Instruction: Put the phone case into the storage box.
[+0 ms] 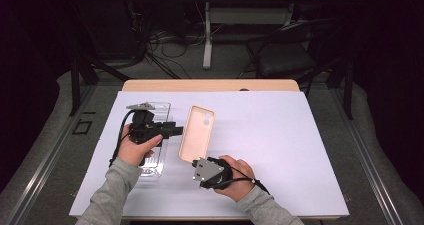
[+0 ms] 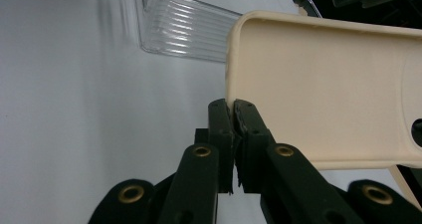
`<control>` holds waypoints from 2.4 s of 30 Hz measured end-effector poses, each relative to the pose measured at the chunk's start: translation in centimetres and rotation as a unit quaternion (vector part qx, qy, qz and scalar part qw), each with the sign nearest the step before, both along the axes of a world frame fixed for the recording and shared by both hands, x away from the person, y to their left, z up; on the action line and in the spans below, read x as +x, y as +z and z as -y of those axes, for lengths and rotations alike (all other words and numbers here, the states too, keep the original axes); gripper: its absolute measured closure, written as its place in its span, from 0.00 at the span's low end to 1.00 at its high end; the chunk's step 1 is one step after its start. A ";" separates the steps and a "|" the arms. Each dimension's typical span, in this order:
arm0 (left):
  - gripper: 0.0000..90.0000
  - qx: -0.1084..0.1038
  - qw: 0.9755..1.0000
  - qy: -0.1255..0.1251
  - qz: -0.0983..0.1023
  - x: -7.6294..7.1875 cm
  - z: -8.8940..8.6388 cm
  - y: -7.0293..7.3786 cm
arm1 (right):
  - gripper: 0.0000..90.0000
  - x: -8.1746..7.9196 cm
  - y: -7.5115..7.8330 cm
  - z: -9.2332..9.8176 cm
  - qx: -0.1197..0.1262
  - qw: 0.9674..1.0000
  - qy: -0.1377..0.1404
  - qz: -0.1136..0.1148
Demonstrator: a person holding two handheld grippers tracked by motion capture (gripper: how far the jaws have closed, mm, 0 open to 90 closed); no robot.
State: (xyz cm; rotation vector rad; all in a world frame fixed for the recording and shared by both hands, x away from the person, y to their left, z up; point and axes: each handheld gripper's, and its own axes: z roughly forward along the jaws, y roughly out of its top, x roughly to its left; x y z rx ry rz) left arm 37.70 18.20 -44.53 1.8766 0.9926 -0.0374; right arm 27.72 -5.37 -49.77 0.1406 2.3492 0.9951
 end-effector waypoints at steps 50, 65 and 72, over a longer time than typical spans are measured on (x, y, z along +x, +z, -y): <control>0.84 -0.046 0.993 -0.007 -0.105 0.2 0.7 -1.7 | 0.98 -0.4 -0.2 -0.6 -0.006 1.000 0.016 0.013; 0.86 -0.062 0.990 -0.003 -0.128 0.4 0.5 -2.0 | 0.98 -0.4 -0.4 -0.7 -0.012 1.000 0.018 0.016; 0.87 -0.069 0.988 0.001 -0.137 0.4 0.4 -2.0 | 0.98 -0.4 -0.4 -0.8 -0.010 1.000 0.017 0.015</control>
